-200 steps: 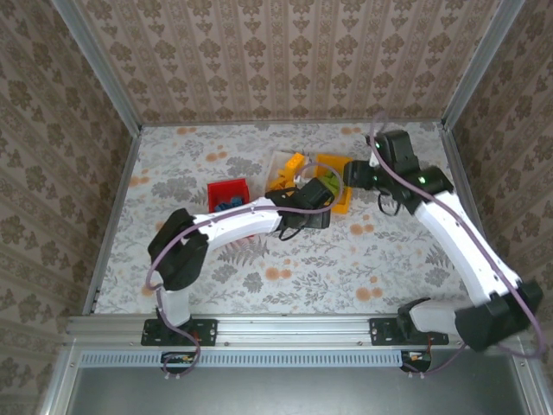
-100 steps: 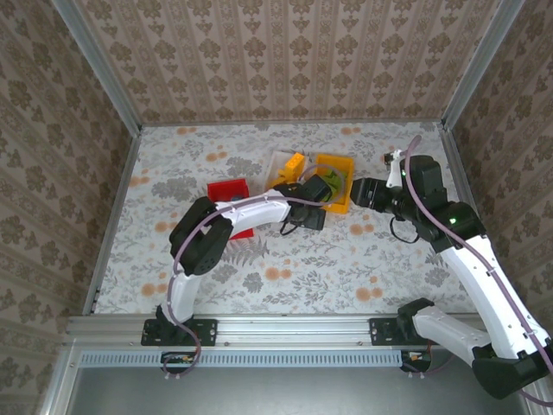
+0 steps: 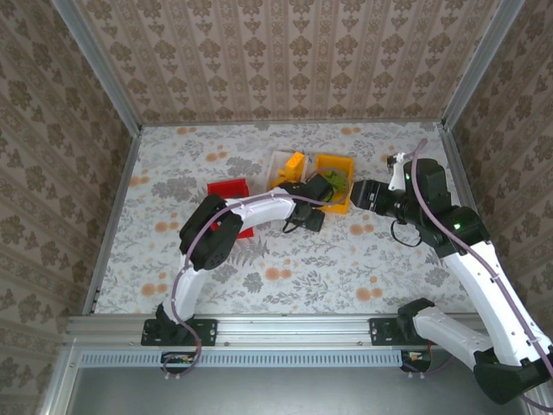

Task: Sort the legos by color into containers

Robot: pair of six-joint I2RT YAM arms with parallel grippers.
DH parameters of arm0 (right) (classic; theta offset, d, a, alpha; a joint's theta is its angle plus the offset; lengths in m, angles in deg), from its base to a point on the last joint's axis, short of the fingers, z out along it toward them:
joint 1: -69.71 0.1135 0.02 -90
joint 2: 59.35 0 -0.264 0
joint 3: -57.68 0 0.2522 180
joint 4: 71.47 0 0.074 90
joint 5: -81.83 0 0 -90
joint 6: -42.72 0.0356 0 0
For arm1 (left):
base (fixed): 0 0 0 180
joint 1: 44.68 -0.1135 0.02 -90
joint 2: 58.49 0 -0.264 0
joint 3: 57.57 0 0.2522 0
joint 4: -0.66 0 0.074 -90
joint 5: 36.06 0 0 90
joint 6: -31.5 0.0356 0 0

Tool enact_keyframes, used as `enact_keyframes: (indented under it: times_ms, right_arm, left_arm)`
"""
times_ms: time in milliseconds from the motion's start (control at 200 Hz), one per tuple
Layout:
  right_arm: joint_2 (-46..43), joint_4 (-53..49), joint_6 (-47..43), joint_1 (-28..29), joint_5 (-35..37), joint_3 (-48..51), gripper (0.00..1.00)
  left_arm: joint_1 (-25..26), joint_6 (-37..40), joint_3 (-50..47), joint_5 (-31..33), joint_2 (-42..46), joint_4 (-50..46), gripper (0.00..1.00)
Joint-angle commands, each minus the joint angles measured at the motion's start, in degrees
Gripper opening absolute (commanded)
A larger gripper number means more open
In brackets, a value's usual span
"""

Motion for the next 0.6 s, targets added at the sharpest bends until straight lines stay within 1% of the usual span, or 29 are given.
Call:
enact_keyframes:
  times_ms: [0, 90, 135, 260, 410, 500, 595]
  right_arm:
    - [-0.94, -2.14, 0.99, 0.02, -1.33, -0.18, 0.68]
    - [-0.86, -2.03, 0.95, 0.01, -1.20, -0.27, 0.67]
    - [-0.84, -1.99, 0.91, -0.01, -1.16, -0.19, 0.67]
    - [-0.65, -1.71, 0.79, 0.06, -1.24, 0.29, 0.67]
    - [-1.08, -1.59, -0.21, 0.05, -2.40, 1.08, 0.67]
    - [-2.00, -0.52, -1.78, 0.00, -5.65, 2.03, 0.66]
    - [-3.25, 3.28, -3.65, 0.31, -13.23, 4.11, 0.66]
  left_arm:
    - [0.06, 1.24, 1.01, -0.95, -2.29, -0.84, 0.55]
    - [0.53, 0.87, 0.15, -0.33, -1.51, -0.41, 0.45]
    - [0.98, 0.61, -0.47, 0.25, -0.67, -0.22, 0.42]
    - [2.39, -0.81, -3.26, 1.77, 2.72, 0.68, 0.41]
    - [4.41, -3.87, -7.65, 2.47, 9.02, 1.08, 0.40]
    - [5.21, -6.32, -11.09, 2.68, 14.41, 0.15, 0.39]
    - [4.69, -8.87, -16.12, 3.86, 22.10, -1.50, 0.39]
